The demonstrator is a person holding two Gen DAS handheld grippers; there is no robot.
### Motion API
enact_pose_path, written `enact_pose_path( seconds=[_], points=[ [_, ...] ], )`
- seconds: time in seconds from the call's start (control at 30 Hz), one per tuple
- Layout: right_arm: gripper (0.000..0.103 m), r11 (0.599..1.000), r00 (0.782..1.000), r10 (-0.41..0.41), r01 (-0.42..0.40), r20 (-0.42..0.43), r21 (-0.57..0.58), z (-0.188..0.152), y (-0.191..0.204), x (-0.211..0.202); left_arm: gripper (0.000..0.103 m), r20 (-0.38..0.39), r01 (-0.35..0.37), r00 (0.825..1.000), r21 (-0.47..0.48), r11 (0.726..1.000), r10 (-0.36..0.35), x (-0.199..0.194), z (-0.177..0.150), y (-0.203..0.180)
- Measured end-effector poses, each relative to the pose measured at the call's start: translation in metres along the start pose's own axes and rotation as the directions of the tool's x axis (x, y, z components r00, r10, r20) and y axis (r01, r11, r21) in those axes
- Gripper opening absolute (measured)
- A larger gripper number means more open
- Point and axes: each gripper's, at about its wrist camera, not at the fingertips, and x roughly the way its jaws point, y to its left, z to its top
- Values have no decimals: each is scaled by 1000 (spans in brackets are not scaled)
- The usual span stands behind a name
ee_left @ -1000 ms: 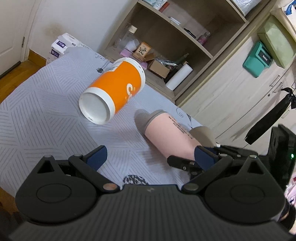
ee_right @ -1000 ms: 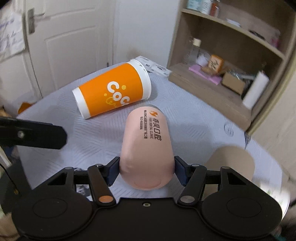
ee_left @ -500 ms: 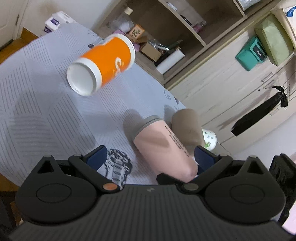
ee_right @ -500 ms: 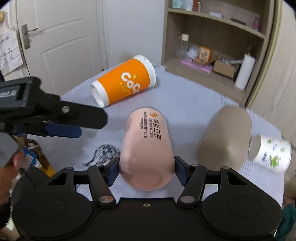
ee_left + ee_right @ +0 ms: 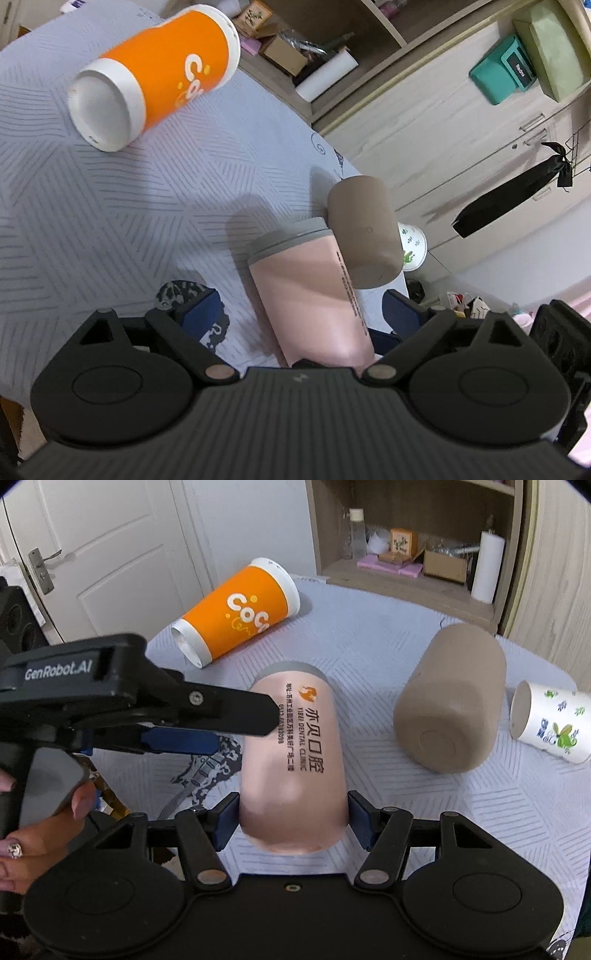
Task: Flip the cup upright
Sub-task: 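Rotate the held pink tumbler upward so its grey lid points up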
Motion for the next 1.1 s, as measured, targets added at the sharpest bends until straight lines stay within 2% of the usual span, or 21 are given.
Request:
enact_pose_path(
  seconds=[0.13, 0.3, 0.4, 0.5, 0.6, 0.67, 0.73, 0.8, 0.93, 1.1],
  points=[
    [79, 1000, 999, 12, -12, 30, -3, 9, -7, -9, 95, -17, 7, 1000, -26, 1000, -7, 7, 6, 4],
    [79, 999, 999, 53, -53, -7, -10, 26, -15, -5, 95, -55, 23, 998, -72, 997, -27, 18, 12, 8],
    [79, 998, 997, 56, -57, -49, -33, 31, -15, 4, 95, -95, 47, 994, -61, 997, -52, 24, 10, 2],
    [77, 997, 997, 63, -65, -51, -30, 30, -15, 8, 95, -114, 65, 991, -55, 996, -71, 27, 5, -3],
    [68, 996, 995, 87, -88, -41, -16, 24, -15, 8, 91, -104, 52, 993, -51, 997, -57, 31, 5, -4],
    [68, 996, 996, 82, -83, -23, -16, 20, -14, 6, 81, -97, 58, 993, -53, 997, -63, 34, 5, -3],
    [68, 997, 997, 72, -72, -4, -22, 17, -11, 3, 79, -88, 79, 992, -67, 995, -85, 34, 6, -1],
    [68, 998, 998, 54, -53, 29, -44, 17, -7, -1, 68, -65, 72, 995, -57, 996, -76, 31, 5, 1],
    [67, 996, 995, 67, -63, 72, -62, 16, -6, -7, 67, -27, 81, 996, -11, 997, -81, 23, 4, 2],
    [67, 992, 991, 60, -46, 123, -118, 11, 6, -9, 66, 34, 38, 999, 122, 992, -43, 7, -1, -8]
  ],
)
